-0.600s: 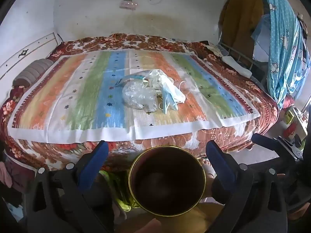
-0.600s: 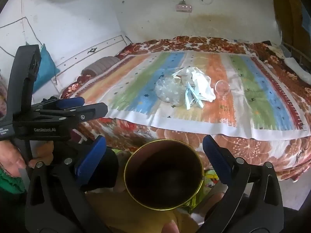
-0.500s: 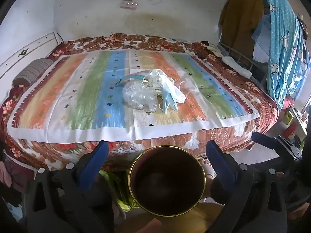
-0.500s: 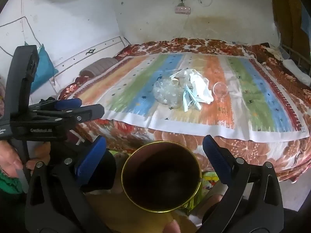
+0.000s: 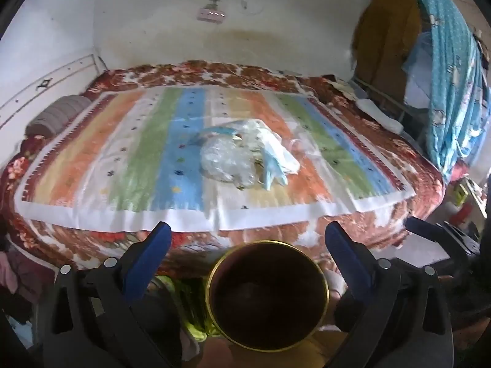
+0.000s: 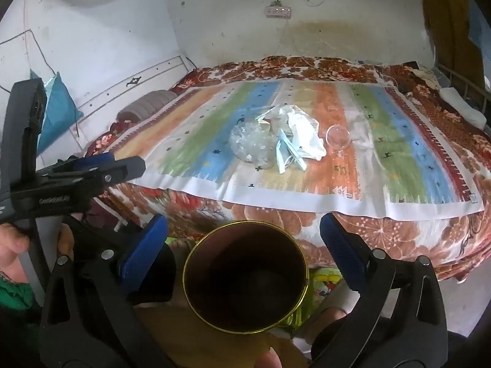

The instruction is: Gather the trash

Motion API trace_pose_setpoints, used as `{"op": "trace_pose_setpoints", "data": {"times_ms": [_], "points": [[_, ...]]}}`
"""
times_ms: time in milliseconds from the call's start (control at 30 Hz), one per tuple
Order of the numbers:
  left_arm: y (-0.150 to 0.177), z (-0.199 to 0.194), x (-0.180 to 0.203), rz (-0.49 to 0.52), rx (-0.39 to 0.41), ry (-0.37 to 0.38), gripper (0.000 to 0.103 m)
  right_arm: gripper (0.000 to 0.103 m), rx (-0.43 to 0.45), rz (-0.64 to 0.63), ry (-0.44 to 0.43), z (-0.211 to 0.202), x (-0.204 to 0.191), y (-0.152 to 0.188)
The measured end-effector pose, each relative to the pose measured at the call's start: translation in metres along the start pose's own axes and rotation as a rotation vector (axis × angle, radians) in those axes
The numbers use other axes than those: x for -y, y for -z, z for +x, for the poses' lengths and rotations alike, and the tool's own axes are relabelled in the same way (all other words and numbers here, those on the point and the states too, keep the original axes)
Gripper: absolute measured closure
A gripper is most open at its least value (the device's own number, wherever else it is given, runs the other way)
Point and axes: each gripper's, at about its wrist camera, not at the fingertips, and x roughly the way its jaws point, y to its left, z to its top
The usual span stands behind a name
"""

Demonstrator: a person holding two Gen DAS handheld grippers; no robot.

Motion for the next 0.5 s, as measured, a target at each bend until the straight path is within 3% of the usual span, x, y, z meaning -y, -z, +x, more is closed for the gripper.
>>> {"op": "trace_pose_setpoints", "data": {"times_ms": [167, 500], "points": [[-0.0003, 0.0056, -0.0045, -0.018, -0.048, 0.047, 0.006, 0.009, 0.013, 0.017, -0.001, -0.0025, 0.0021, 0.0033], [0.004, 0.0095, -0.0046, -0.027, -0.073, 0.072, 0.006, 0.009, 0.03, 0.019, -0.014, -0.0077, 0.0027, 0.0005]]}}
